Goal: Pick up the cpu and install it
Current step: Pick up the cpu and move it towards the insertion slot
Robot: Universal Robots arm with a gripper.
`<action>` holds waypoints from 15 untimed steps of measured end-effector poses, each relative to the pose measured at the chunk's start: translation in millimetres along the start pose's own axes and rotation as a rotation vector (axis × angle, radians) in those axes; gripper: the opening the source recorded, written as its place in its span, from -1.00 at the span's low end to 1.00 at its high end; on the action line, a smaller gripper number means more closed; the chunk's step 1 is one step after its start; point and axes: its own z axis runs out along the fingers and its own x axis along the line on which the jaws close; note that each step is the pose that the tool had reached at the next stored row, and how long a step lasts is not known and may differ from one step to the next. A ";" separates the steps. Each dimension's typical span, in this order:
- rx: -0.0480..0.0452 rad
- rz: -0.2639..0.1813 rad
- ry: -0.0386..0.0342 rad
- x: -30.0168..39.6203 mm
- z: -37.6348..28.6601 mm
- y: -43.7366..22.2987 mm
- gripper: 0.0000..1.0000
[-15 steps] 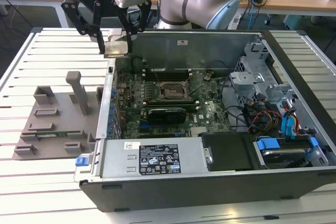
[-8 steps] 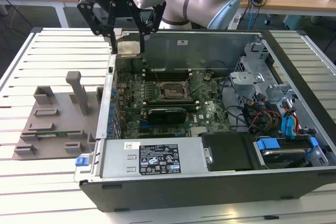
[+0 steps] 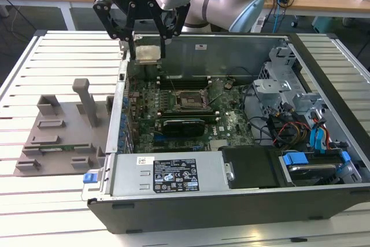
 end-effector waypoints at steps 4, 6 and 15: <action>0.0001 0.000 0.0001 -9.6 0.6 -0.3 0.09; 0.0000 0.000 0.0000 -13.3 0.9 -0.4 0.09; -0.0001 0.000 0.0001 -29.7 2.2 -0.9 0.09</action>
